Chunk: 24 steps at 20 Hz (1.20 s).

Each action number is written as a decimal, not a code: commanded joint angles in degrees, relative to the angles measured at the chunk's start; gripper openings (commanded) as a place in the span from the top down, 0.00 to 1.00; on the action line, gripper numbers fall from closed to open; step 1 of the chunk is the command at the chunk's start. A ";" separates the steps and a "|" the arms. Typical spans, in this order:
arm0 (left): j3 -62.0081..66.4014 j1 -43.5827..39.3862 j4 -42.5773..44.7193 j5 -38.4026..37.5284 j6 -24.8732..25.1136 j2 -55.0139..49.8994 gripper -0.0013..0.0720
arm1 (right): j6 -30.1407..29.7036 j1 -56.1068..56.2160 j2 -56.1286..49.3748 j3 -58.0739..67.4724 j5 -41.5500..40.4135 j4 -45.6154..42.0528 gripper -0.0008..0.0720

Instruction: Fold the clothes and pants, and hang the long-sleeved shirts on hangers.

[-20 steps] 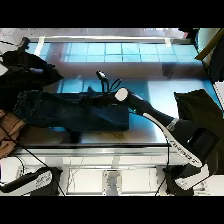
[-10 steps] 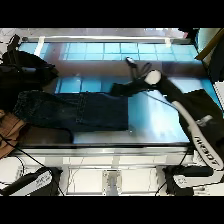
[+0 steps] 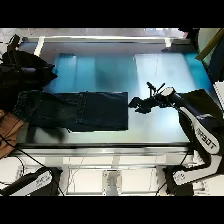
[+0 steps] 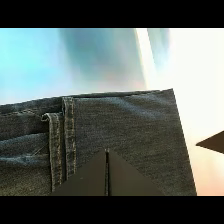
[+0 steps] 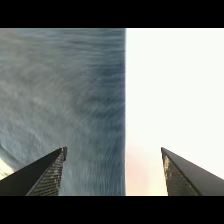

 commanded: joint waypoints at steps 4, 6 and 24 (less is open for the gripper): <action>0.02 0.00 -0.02 -0.04 0.00 0.04 0.94 | -4.92 3.63 -6.93 1.44 -3.37 10.12 0.08; 0.02 0.00 -0.02 -0.07 0.00 0.04 0.94 | -4.85 6.54 -7.96 3.58 -3.80 10.19 0.09; -0.20 -21.27 2.56 -4.11 4.98 -13.84 0.94 | 9.99 -8.66 18.64 19.96 31.98 -3.48 0.95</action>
